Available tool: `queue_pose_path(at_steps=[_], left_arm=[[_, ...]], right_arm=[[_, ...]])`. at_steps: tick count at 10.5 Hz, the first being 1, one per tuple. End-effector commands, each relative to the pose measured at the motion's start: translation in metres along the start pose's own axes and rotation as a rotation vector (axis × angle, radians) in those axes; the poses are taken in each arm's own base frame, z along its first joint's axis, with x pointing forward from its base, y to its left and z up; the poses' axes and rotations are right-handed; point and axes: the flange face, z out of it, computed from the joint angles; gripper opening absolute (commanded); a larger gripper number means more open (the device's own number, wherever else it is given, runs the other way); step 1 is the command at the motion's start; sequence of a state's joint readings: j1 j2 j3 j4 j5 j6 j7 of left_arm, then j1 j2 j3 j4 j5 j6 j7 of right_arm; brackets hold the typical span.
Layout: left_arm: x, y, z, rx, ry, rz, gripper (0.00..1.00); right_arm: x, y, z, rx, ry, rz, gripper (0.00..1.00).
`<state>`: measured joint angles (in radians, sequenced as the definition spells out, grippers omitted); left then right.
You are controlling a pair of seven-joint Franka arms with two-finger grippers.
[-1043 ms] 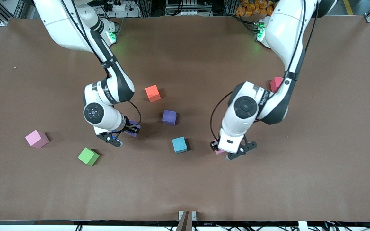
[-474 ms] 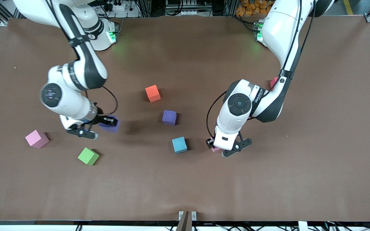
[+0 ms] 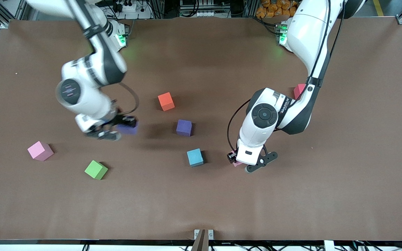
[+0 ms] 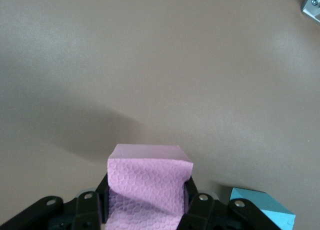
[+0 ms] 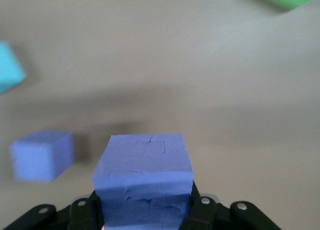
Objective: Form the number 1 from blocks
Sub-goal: 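Carry the purple cube with the right gripper to mid-table and release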
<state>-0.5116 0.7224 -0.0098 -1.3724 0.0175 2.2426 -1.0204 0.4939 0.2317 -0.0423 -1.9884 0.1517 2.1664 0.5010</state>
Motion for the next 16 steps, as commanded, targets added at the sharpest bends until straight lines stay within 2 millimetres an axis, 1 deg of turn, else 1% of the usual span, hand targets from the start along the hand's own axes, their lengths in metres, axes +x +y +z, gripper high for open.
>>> queue_pose_path(at_steps=[1,2,3,4,5,6,8,9,11,12,13,16], left_arm=[[-0.001,-0.001,0.001,0.013,0.014,0.016,0.0],[-0.001,-0.001,0.001,0.013,0.014,0.016,0.0],[-0.001,-0.001,0.001,0.012,0.015,0.017,0.0],[0.0,-0.001,0.001,0.012,0.016,0.016,0.0],[0.001,-0.002,0.001,0.013,0.016,0.014,0.0],[0.001,-0.002,0.001,0.013,0.016,0.016,0.0],[0.0,-0.001,0.001,0.012,0.016,0.017,0.0],[0.0,-0.001,0.0,0.011,0.017,0.017,0.0],[-0.001,-0.001,0.001,0.012,0.016,0.019,0.0],[-0.001,-0.001,0.001,0.012,0.015,0.018,0.0],[-0.001,-0.001,-0.001,0.01,0.016,0.018,0.0],[-0.001,-0.001,0.001,0.012,0.016,0.019,0.0]], right_arm=[[-0.081,-0.082,0.004,0.006,0.027,0.015,0.41],[-0.111,-0.113,0.012,0.016,0.039,0.03,0.41],[-0.136,-0.134,0.024,0.029,0.052,0.048,0.41],[-0.167,-0.156,0.047,0.031,0.055,0.053,0.41],[-0.191,-0.171,0.067,0.022,0.053,0.071,0.41],[-0.211,-0.181,0.083,0.012,0.047,0.084,0.41],[-0.243,-0.186,0.112,-0.036,0.027,0.045,0.43],[-0.264,-0.193,0.132,-0.059,0.019,0.009,0.44],[-0.284,-0.204,0.16,-0.043,0.038,0.019,0.45],[-0.29,-0.209,0.166,-0.023,0.049,0.007,0.45],[-0.29,-0.208,0.169,-0.02,0.053,0.02,0.46],[-0.292,-0.194,0.181,-0.053,0.043,0.025,0.48]])
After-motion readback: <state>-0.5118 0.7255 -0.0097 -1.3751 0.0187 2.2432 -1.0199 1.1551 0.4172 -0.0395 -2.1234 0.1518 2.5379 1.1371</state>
